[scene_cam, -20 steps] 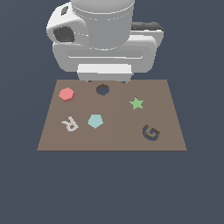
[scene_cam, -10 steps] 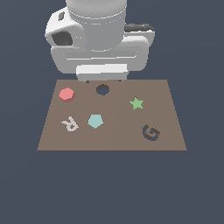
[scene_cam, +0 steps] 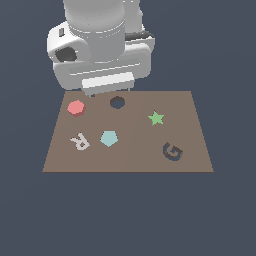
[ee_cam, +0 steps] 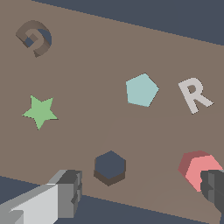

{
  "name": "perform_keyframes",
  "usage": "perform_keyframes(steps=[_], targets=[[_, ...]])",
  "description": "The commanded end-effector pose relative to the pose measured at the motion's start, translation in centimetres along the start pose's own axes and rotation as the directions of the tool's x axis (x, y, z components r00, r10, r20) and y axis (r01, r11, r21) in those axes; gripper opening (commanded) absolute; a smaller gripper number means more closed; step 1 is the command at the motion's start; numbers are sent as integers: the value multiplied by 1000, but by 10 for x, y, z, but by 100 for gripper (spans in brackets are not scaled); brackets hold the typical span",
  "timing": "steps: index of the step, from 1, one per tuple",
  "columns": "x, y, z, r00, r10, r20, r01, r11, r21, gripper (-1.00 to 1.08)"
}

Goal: Insert a designated object into the corresponding slot on a board.

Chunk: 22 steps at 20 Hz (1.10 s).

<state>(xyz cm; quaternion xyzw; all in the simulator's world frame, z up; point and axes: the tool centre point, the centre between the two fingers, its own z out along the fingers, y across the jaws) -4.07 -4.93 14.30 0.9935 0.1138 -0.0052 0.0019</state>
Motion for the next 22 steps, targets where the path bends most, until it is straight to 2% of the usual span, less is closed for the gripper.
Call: perform_keyframes(steps=[1,5,9,22], targets=[[-8,8,8,998,-57,-1,57,998,0,100],[-20,24,22,987,-160,-3,160,987,0,100],[-31,42,36,964,-267,-4,267,964,-1,100],[-48,95,76,848,-529,-9,529,848,-3,100]])
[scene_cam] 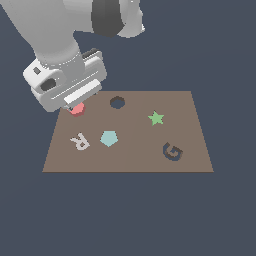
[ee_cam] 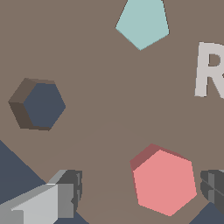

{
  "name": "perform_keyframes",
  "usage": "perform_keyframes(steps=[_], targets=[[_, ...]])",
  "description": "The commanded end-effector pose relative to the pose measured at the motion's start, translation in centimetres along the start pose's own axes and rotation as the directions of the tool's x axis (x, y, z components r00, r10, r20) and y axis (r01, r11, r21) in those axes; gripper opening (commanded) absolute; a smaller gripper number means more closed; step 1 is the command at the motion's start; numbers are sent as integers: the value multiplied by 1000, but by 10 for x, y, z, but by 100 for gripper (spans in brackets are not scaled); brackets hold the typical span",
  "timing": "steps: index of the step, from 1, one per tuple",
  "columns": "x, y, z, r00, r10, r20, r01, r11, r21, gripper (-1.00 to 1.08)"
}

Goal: Insert a designated object into the corresponding slot on a board.

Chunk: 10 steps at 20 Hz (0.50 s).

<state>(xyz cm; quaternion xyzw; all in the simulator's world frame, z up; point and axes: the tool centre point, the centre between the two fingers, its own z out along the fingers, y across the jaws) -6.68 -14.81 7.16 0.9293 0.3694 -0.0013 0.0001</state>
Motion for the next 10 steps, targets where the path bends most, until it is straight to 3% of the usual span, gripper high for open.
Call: perform_keyframes(steps=[1,10], targets=[[-5,7,6,999,-45,-1,45,999,0,100],[-15,23,19,990,-143,-2,143,990,-1,100]])
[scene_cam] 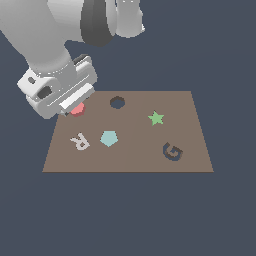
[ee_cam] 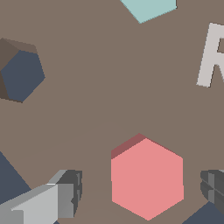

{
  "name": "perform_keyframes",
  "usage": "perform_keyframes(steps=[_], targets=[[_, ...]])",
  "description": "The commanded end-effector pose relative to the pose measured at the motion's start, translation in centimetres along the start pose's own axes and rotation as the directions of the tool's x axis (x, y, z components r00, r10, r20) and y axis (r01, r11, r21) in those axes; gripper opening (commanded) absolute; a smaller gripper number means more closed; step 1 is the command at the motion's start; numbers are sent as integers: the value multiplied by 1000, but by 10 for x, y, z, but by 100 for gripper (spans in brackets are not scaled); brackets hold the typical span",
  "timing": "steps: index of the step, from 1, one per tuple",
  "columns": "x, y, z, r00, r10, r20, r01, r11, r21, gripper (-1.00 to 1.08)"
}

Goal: Insert a designated object into the corresponding slot on a board.

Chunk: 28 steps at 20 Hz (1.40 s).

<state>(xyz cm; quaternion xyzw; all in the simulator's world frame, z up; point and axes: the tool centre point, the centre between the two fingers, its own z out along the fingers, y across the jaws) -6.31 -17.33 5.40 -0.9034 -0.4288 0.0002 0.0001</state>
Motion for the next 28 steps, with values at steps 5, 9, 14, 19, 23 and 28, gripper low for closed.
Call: perform_keyframes(steps=[5,9,14,19,23,28], targets=[[-3,5,4,999,-32,0,32,999,0,100],[-3,5,5,1000,-29,0,29,1000,0,100],[-3,5,19,999,-32,0,32,999,0,100],[-3,5,24,999,-33,0,33,999,0,-100],[-3,5,24,999,-33,0,33,999,0,-100],[-3,5,24,999,-33,0,33,999,0,-100]])
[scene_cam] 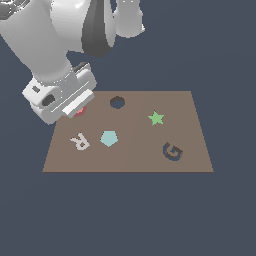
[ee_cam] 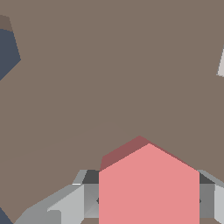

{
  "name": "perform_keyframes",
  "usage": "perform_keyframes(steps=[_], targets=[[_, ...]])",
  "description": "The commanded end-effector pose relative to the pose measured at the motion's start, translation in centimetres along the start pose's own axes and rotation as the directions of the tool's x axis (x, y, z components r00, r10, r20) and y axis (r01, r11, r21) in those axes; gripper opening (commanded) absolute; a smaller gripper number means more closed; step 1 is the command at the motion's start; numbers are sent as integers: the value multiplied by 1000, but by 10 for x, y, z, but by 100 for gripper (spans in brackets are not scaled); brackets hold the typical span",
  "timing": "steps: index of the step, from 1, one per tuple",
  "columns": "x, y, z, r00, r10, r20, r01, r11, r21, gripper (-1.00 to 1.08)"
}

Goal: Insert a designated object into the corresponding slot on a board.

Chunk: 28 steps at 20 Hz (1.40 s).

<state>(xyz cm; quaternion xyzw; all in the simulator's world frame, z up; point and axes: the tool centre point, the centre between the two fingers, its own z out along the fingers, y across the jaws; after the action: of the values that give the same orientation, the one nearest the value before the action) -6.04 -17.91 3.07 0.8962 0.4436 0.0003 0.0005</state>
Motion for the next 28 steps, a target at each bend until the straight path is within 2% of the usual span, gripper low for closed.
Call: perform_keyframes(steps=[1,11,19,24,28], targets=[[0,0,0,1000,0,0,0,1000,0,-100],[3,-1,-3,1000,-27,0,27,1000,1,-100],[20,-6,-4,984,-178,0,178,984,1,-100],[38,-15,-5,942,-336,0,336,942,1,-100],[54,-27,-6,872,-489,0,489,872,0,-100]])
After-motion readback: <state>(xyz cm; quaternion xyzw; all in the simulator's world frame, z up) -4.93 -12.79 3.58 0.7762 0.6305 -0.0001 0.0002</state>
